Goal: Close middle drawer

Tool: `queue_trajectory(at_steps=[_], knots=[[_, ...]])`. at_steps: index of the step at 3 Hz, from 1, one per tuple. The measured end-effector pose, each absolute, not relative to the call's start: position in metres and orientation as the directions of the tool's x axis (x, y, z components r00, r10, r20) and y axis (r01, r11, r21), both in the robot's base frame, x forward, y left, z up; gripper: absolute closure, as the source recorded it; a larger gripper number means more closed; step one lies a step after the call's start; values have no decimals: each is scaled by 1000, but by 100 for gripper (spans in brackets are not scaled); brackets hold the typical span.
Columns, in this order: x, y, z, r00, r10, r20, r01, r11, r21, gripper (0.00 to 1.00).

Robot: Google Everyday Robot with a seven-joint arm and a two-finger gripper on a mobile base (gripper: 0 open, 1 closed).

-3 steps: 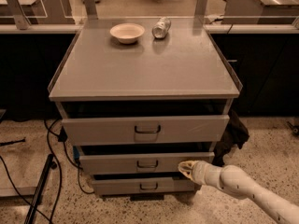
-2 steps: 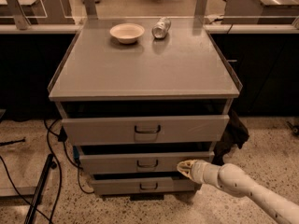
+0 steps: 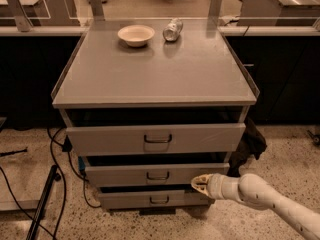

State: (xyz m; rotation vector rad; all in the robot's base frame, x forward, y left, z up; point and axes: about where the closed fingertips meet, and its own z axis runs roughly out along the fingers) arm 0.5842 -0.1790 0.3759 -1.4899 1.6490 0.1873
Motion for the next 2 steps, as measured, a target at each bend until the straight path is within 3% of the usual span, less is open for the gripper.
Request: queue_trajectory(at_steps=[1,2], knots=[[532,-185,388,30,-700,-713,-940,222,-258,100],[512,-176,389,36,-681,-731,-964,168,-205,82]])
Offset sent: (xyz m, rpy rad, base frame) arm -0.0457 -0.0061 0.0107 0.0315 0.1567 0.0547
